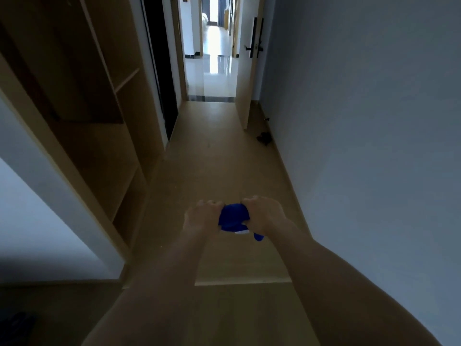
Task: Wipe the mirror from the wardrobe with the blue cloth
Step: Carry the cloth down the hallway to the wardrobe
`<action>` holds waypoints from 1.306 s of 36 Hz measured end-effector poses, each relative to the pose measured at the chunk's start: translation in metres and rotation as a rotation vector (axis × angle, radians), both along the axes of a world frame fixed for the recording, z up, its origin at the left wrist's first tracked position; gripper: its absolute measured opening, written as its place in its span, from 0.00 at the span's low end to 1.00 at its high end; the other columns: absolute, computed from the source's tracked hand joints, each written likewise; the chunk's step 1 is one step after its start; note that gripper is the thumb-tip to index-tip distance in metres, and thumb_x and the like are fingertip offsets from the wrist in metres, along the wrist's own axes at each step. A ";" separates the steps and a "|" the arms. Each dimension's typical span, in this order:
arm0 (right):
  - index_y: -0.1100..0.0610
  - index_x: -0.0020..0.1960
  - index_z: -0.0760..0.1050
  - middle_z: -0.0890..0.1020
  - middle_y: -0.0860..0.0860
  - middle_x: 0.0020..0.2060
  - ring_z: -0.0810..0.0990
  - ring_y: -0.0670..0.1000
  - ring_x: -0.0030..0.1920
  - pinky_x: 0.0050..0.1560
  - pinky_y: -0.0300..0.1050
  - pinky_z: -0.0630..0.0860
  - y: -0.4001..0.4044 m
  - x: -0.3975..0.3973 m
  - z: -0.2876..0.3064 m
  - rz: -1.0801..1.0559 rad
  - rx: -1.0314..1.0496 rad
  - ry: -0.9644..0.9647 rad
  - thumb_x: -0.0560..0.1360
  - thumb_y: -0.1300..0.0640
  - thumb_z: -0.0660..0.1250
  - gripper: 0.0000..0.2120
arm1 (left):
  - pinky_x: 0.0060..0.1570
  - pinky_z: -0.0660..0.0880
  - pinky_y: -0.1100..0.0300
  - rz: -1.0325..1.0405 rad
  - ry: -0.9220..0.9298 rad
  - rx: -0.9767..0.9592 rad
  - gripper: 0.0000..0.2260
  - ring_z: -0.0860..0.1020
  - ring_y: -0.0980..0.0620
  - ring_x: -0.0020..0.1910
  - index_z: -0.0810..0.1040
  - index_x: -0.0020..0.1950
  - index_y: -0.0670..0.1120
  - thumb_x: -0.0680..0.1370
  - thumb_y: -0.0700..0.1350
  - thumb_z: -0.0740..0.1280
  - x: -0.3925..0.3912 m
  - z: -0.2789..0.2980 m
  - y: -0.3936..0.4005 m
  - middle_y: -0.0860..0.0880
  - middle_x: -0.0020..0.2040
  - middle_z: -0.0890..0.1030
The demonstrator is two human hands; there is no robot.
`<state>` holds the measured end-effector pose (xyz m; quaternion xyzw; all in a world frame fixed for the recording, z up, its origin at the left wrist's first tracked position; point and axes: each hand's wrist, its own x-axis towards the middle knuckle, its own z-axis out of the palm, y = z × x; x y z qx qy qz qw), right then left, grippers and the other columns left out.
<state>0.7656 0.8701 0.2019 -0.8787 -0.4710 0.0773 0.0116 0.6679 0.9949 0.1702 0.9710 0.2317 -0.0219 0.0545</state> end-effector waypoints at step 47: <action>0.50 0.58 0.73 0.78 0.50 0.51 0.78 0.52 0.51 0.47 0.46 0.72 0.465 0.539 -0.017 0.290 -0.008 -0.034 0.74 0.52 0.66 0.14 | 0.51 0.76 0.53 0.262 -0.090 -0.107 0.16 0.73 0.49 0.55 0.73 0.59 0.51 0.72 0.40 0.65 0.505 -0.024 0.433 0.51 0.59 0.73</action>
